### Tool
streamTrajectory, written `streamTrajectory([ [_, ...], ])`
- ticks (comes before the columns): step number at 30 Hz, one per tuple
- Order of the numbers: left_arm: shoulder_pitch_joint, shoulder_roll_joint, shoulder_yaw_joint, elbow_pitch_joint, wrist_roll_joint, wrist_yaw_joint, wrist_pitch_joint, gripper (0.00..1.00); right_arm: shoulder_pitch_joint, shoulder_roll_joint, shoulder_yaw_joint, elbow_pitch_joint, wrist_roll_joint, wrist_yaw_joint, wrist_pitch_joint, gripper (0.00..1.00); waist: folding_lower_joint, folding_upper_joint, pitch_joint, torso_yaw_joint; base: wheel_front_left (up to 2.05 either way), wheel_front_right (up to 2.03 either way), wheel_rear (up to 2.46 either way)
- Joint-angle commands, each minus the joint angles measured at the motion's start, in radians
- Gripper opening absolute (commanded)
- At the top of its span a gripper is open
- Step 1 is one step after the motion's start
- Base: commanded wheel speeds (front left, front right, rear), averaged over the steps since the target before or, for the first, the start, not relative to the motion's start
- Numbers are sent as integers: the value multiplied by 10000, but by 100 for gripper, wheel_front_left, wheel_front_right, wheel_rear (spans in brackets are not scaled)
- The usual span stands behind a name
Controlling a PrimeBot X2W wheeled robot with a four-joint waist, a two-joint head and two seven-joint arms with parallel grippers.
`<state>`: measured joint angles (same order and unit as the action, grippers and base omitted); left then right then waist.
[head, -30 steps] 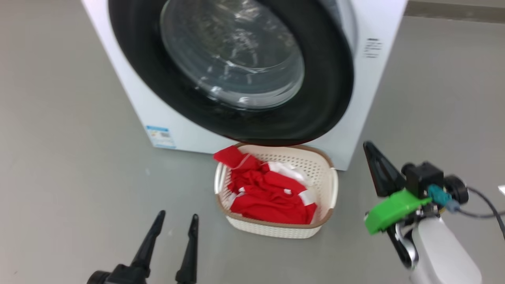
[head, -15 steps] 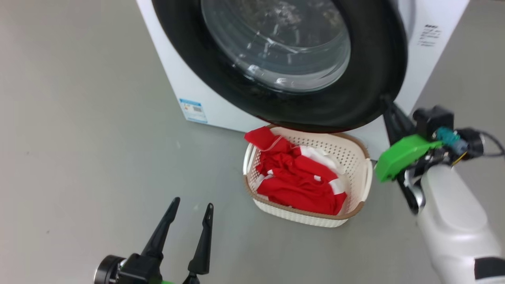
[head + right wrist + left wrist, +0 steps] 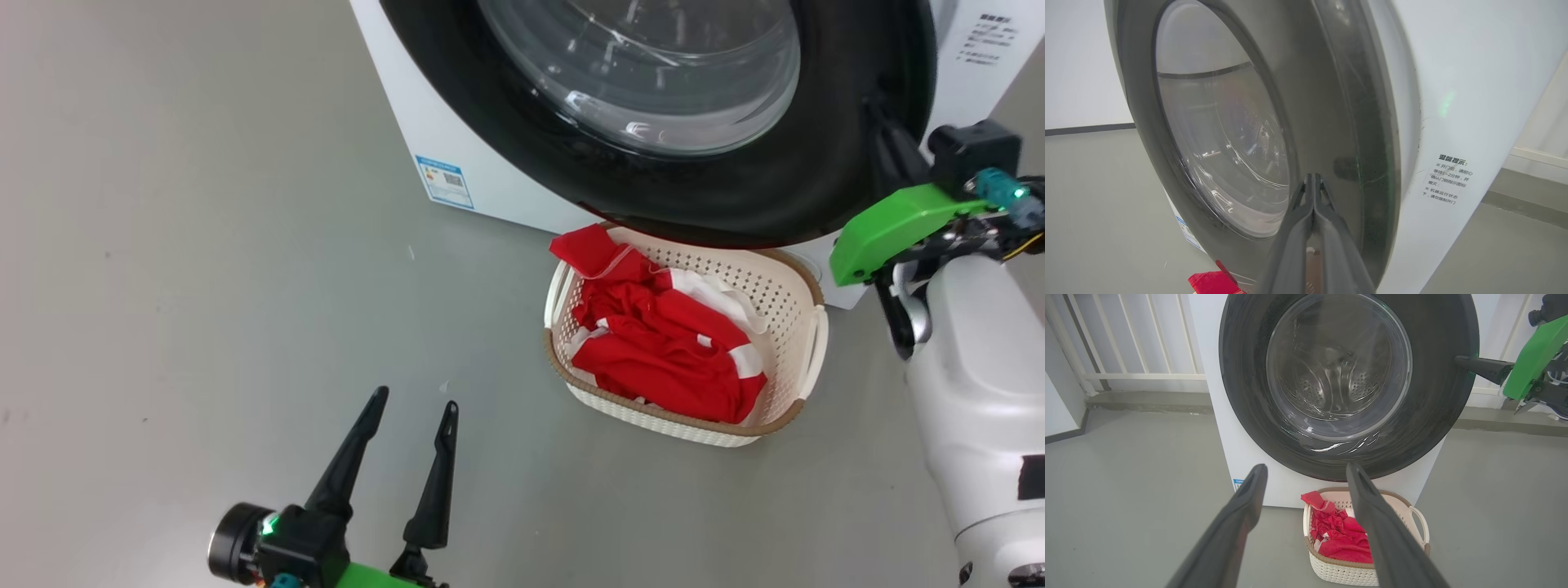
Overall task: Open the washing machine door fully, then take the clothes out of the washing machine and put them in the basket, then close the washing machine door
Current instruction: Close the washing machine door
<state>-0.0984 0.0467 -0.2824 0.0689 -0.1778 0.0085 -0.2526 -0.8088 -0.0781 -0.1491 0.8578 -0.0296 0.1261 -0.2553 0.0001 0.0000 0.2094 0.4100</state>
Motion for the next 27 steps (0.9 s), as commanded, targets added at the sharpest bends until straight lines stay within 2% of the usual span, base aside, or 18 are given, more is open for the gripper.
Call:
streamTrajectory([
  [1,-325,36,267,-216,-76,-20,-91,100,-341,83,91,-175,-119,46,-63,0,-1,0,141,128,0,0,0],
  [13,-590,36,-30,-292,-544,68,-91,100,-1464,-289,-1086,116,-373,46,-64,0,-1,0,814,396,0,0,0],
  [22,-802,35,-177,-409,-853,198,-91,100,-2772,-829,-1236,842,-828,46,-64,0,-1,0,1507,461,0,0,0],
  [27,-864,35,-194,-393,-855,245,-91,100,-3054,-868,-1267,912,-995,46,-64,0,-1,0,1610,429,0,0,0],
])
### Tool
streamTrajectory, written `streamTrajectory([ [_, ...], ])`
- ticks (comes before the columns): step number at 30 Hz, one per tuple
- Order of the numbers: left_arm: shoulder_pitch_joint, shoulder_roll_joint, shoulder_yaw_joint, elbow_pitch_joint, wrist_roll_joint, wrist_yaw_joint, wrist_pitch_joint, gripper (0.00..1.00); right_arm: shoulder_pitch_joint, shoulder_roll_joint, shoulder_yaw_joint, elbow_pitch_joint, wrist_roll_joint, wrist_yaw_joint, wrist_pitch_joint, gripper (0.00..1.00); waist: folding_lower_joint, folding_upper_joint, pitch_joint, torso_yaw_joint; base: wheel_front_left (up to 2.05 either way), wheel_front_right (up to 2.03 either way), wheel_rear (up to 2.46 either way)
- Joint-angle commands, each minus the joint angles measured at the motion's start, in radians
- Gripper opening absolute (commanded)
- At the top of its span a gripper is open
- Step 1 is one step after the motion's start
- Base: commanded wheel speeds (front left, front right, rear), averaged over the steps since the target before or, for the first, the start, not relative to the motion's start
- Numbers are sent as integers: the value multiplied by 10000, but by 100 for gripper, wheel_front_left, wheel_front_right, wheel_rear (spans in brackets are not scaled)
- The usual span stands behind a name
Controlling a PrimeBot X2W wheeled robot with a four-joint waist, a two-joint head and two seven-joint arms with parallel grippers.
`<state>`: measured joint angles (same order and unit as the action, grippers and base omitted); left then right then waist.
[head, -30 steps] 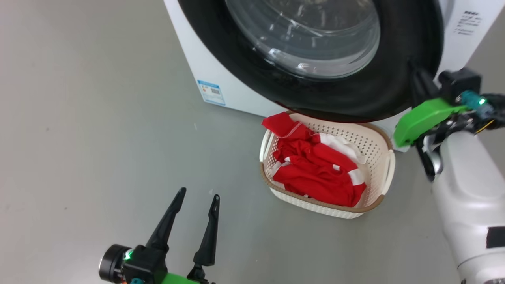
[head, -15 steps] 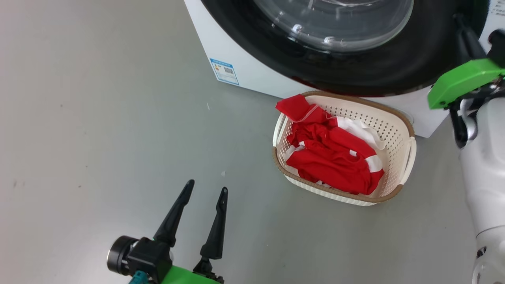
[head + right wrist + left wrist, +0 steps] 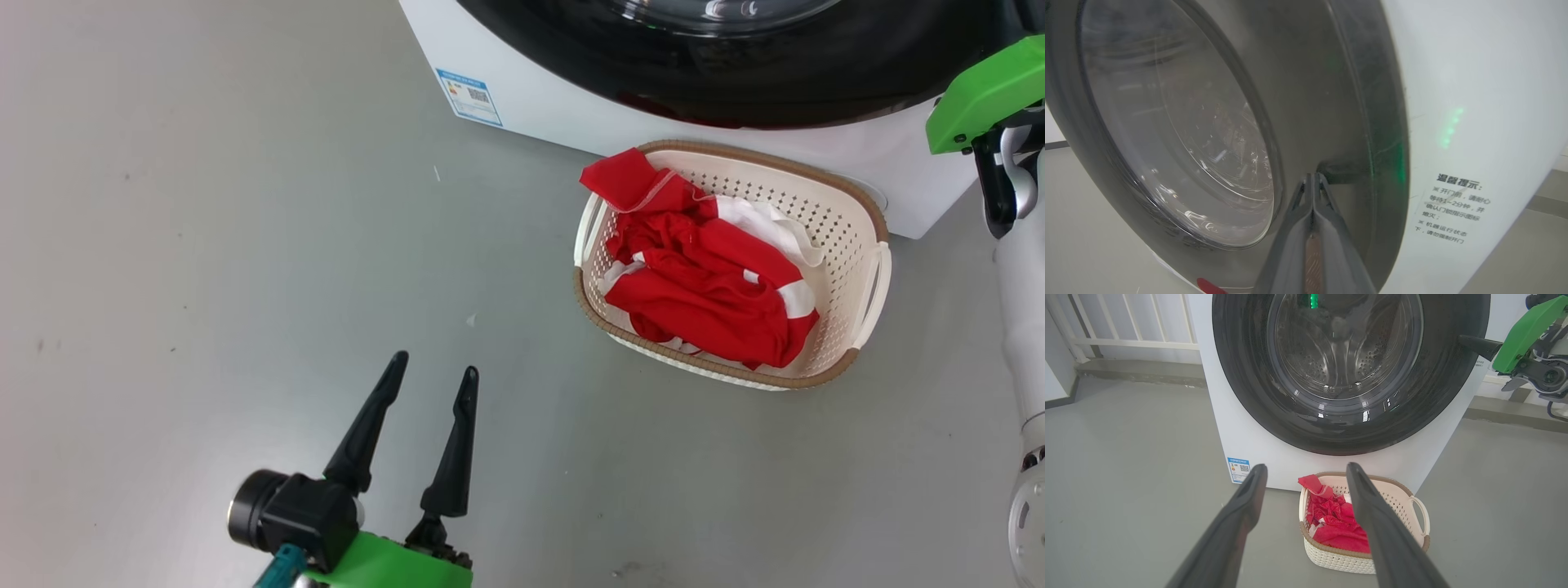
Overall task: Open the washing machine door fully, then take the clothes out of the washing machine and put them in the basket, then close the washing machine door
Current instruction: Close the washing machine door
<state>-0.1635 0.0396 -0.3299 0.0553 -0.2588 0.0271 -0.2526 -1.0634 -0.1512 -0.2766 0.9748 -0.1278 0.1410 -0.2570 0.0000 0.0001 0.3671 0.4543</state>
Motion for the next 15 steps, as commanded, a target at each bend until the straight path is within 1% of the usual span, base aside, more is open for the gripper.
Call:
streamTrajectory([
  [1,-225,106,278,-250,-50,70,-91,100,-539,-139,7,-246,-52,-103,-47,0,0,-1,40,-24,0,0,0],
  [10,-279,106,327,-143,27,75,-91,100,-428,90,37,-313,-192,-103,-47,0,0,-1,-42,-252,0,0,0],
  [15,-286,106,459,-145,-99,3,-91,100,-213,412,-19,-307,130,-103,-47,0,0,-1,-121,-565,0,0,0],
])
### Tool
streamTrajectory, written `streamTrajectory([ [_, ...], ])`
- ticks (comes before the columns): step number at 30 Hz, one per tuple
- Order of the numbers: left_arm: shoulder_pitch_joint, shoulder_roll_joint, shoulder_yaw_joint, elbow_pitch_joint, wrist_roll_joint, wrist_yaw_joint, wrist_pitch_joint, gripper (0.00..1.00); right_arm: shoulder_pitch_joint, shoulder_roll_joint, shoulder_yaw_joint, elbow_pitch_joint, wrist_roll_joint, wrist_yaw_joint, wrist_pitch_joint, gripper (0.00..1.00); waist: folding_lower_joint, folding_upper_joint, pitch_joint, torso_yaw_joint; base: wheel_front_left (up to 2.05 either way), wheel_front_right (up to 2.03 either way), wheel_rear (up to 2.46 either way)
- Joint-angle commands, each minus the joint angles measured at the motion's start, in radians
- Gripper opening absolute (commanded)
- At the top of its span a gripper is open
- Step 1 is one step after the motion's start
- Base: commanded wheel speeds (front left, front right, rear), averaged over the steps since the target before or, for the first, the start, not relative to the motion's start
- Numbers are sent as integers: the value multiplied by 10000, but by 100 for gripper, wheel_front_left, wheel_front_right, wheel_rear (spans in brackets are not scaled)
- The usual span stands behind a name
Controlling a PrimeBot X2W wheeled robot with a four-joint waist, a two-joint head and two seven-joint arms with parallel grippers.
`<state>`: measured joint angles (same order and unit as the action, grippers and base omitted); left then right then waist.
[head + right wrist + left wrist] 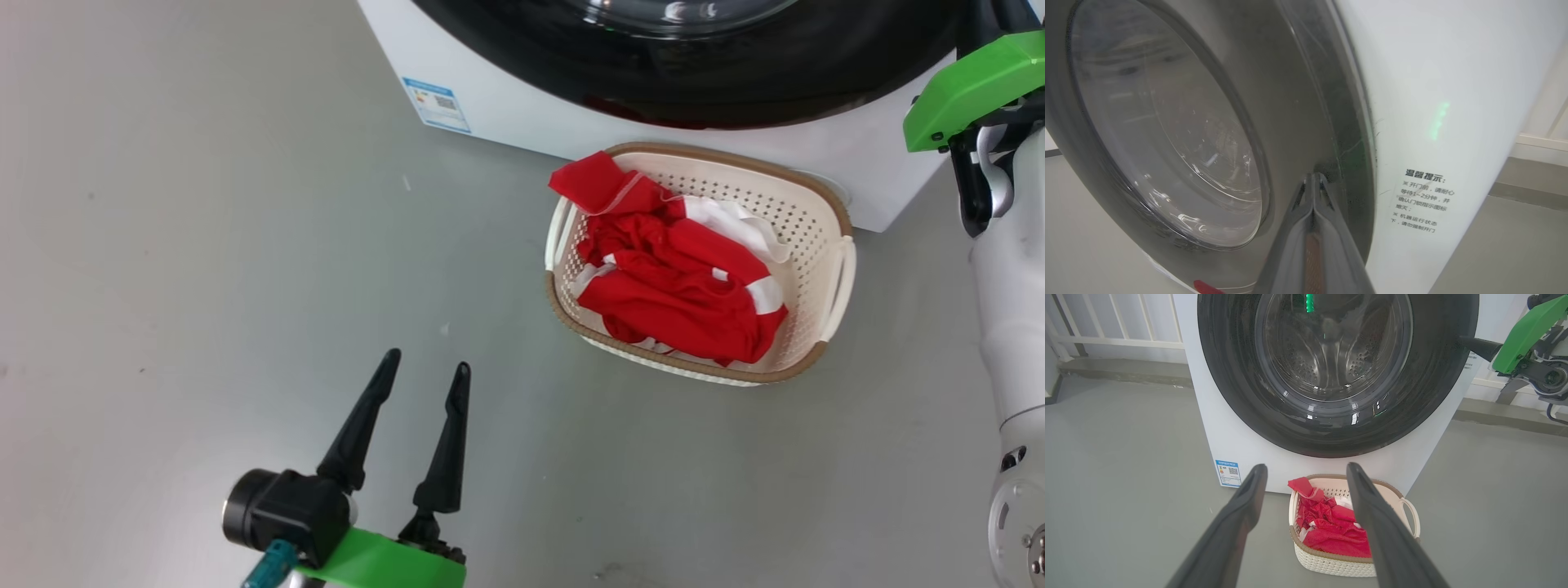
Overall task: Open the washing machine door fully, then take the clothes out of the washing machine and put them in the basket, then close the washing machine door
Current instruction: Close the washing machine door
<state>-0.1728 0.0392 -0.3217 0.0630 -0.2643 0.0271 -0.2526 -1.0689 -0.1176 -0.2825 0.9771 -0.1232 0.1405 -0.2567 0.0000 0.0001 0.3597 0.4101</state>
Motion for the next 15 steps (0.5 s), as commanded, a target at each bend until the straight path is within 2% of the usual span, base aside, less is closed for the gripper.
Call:
streamTrajectory([
  [1,-204,110,418,-236,-138,-17,-91,100,-97,143,77,-355,134,-98,-51,0,0,-1,-72,-198,0,0,0],
  [2,-211,110,466,-232,-210,-31,-91,100,-11,214,125,-366,194,-98,-51,0,0,-1,-107,-280,0,0,0],
  [3,-216,110,517,-208,-227,-39,-91,100,95,280,188,-406,260,-98,-51,12,0,-1,-157,-367,0,0,0],
  [4,-220,110,572,-175,-220,-50,-91,100,222,334,254,-456,319,-98,-51,34,0,-1,-218,-456,0,0,0],
  [6,-208,110,701,-94,-228,-69,-91,100,464,412,411,-536,441,-98,-51,47,0,-1,-357,-638,0,0,0],
  [8,-194,110,854,-8,-158,-53,-91,100,742,478,573,-662,561,-98,-51,87,0,-1,-513,-831,0,0,0],
  [9,-179,110,932,36,-136,-27,-91,100,893,507,643,-766,614,-98,-51,100,0,-1,-594,-934,0,0,0],
  [15,-82,110,1230,192,-244,25,-91,100,1882,631,1248,-1523,953,-98,-51,100,0,-1,-1076,-1580,0,0,0],
])
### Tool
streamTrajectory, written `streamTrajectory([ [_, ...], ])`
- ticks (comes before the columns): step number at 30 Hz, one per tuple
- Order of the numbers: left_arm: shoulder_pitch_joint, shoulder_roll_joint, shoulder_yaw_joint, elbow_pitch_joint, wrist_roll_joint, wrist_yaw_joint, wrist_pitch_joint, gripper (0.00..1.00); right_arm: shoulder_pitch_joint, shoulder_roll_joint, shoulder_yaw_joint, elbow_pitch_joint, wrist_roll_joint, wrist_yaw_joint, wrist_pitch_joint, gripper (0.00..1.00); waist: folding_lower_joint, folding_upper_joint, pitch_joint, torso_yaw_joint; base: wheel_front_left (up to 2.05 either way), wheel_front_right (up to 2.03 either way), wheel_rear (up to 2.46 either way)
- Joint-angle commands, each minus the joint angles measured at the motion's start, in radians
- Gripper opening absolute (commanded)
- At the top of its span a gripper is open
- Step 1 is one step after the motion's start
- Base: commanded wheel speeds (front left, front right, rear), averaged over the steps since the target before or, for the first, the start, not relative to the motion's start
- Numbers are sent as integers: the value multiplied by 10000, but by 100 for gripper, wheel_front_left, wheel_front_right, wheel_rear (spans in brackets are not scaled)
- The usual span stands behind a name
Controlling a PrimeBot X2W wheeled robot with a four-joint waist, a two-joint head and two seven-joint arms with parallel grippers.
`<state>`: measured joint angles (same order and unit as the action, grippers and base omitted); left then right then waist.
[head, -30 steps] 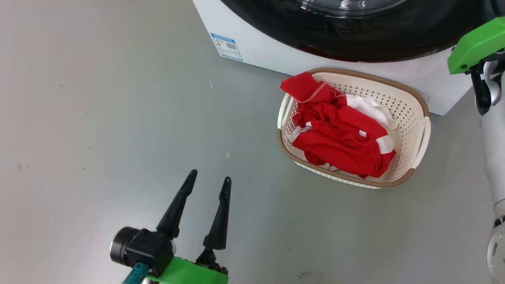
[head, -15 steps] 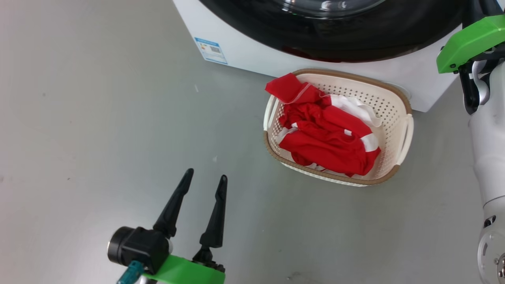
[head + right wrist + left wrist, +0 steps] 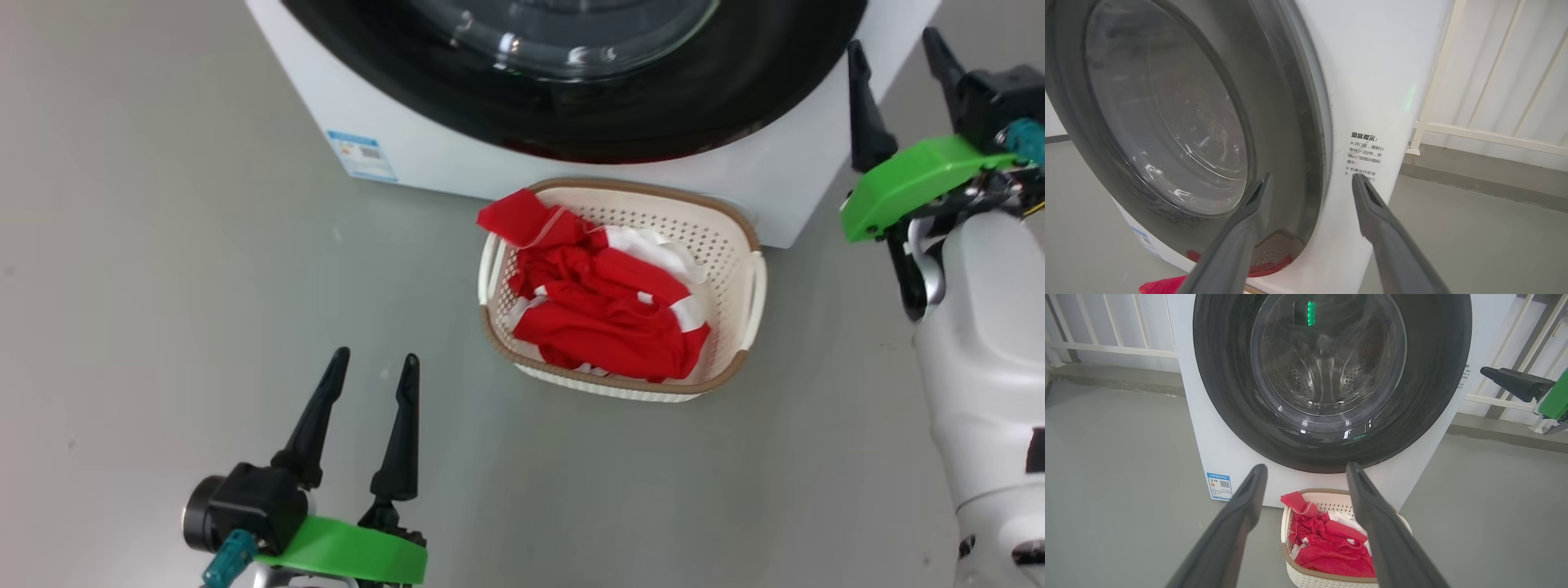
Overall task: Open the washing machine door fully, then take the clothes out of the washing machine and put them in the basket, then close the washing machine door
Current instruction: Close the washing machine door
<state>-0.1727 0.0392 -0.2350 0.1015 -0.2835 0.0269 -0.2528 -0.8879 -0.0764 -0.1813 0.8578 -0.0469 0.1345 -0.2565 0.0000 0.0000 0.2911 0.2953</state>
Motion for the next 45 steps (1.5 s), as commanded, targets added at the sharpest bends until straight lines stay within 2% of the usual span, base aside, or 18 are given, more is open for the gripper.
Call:
streamTrajectory([
  [1,-71,110,403,-171,-17,20,-90,100,247,229,348,-528,230,-38,-53,100,0,0,-469,-540,0,0,0],
  [12,170,110,638,-73,-2,25,-90,100,2346,259,1231,-2296,1116,-38,-53,100,0,0,-1267,-1683,0,0,0],
  [22,362,110,861,-51,-42,124,-90,100,3887,260,1170,-3923,1521,-38,-53,100,0,0,-1714,-2318,0,0,0],
  [29,556,110,1087,-263,-1,9,-90,100,5215,261,924,-5122,1603,-38,-53,100,0,0,-2086,-2637,0,0,0],
  [36,1004,110,1438,-423,376,-36,-90,100,6420,261,1144,-6003,1682,-38,-53,100,0,0,-2597,-3030,0,0,0],
  [45,1412,110,1630,-227,586,-176,-90,100,7662,261,1404,-6991,1517,-38,-53,100,0,0,-3182,-3026,0,0,0],
])
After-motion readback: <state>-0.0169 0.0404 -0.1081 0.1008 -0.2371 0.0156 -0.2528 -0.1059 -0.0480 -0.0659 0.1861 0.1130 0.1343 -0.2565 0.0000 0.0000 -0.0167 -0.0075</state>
